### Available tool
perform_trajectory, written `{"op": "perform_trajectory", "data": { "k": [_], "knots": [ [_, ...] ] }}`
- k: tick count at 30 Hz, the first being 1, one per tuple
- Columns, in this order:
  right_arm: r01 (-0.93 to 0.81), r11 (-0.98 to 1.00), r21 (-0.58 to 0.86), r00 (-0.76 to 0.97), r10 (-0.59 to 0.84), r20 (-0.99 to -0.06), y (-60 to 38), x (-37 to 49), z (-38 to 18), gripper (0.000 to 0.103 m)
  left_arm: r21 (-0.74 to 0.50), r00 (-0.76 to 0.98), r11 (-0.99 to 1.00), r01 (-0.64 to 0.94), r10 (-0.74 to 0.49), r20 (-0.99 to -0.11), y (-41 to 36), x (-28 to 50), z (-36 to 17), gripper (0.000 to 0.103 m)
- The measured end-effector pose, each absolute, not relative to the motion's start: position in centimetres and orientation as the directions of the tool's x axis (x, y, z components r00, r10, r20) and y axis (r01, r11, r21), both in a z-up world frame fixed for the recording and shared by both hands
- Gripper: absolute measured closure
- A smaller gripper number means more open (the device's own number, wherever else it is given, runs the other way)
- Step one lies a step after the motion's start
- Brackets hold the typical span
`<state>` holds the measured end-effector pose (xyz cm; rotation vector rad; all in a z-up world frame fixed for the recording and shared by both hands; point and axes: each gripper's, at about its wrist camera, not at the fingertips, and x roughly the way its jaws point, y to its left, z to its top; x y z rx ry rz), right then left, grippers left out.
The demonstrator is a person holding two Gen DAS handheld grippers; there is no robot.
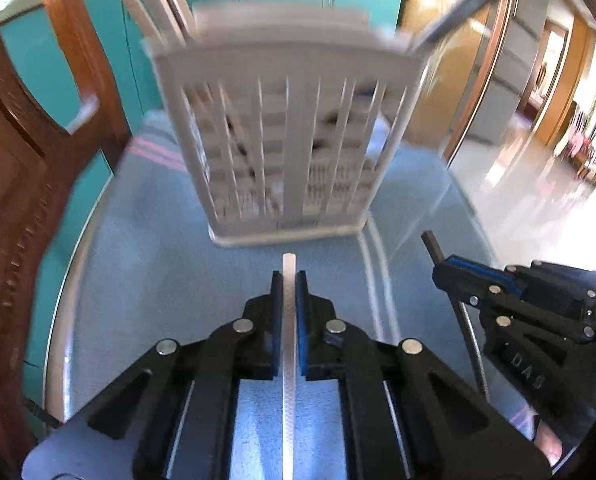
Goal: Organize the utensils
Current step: 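Lift both chopsticks over the white holder and open both tools to drop them in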
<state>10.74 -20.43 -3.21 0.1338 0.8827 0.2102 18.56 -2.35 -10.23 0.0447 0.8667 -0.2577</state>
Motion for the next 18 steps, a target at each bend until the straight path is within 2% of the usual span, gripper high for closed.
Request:
{"op": "perform_trajectory", "data": {
  "k": [8,14,18],
  "knots": [
    [-0.184,0.950,0.251,0.735,0.302,-0.607,-22.7,6.5,2.7,0.096,-0.044,0.817,0.961,0.272,-0.256,-0.517,-1.5,13.3,-2.5,0.096],
    [-0.199,0.944,0.262,0.819,0.308,-0.485,-23.2,5.8,7.9,0.096,-0.071,0.888,0.960,0.271,-0.278,-0.366,-1.0,10.7,2.4,0.096],
    [-0.188,0.945,0.266,0.851,0.292,-0.436,-23.2,6.7,11.6,0.096,-0.067,0.932,0.962,0.263,-0.272,-0.240,-0.4,8.7,6.5,0.096]
  ]
}}
